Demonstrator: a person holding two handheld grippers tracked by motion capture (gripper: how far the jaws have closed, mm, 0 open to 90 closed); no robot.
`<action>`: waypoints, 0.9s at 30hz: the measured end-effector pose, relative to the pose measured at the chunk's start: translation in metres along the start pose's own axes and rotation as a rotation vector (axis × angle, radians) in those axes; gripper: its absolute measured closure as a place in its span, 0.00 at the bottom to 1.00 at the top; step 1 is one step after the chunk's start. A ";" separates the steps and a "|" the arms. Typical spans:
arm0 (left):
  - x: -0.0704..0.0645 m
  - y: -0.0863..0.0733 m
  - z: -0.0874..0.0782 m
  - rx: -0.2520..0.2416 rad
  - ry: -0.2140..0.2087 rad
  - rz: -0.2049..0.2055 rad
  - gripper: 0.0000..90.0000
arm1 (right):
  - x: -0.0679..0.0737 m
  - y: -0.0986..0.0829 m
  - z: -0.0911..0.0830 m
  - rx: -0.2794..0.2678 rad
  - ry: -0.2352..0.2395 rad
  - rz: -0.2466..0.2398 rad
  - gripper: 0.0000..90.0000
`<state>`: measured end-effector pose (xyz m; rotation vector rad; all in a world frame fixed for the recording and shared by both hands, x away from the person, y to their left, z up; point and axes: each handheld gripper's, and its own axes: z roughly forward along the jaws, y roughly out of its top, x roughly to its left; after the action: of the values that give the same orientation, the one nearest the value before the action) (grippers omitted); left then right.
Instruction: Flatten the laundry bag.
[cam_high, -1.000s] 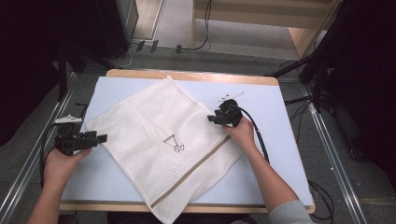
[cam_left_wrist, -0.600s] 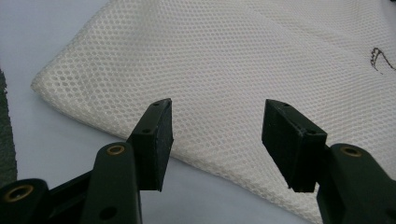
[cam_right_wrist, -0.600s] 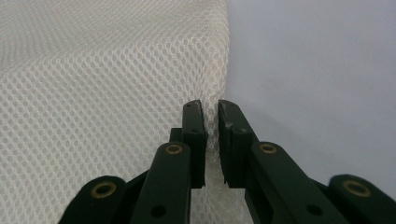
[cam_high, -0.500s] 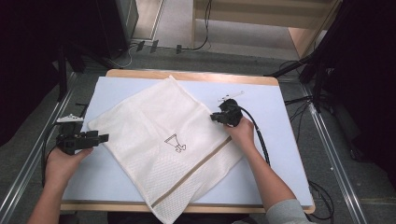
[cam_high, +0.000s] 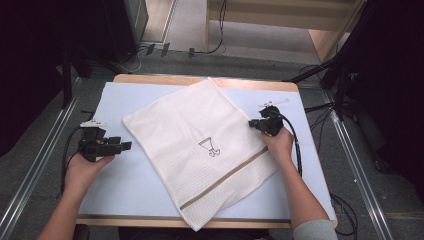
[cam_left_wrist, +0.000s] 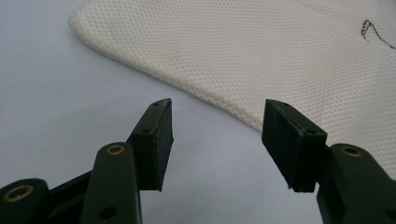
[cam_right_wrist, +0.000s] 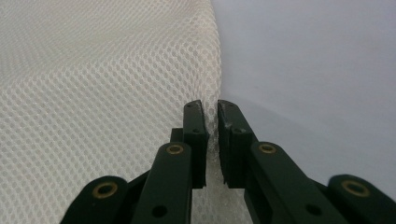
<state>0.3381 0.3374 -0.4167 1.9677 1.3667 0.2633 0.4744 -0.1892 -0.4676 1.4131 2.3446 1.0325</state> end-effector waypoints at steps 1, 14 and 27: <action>-0.003 0.001 0.002 0.004 -0.003 0.005 0.49 | -0.003 -0.002 -0.002 -0.001 -0.018 0.003 0.94; -0.034 0.009 0.042 0.064 -0.025 0.033 0.51 | -0.012 -0.011 -0.015 -0.035 -0.058 0.030 0.82; -0.042 0.011 0.070 0.075 -0.020 -0.014 0.51 | -0.017 -0.017 -0.017 -0.032 -0.037 0.052 0.69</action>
<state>0.3662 0.2676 -0.4505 2.0163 1.3958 0.1877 0.4629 -0.2163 -0.4696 1.4761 2.2671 1.0433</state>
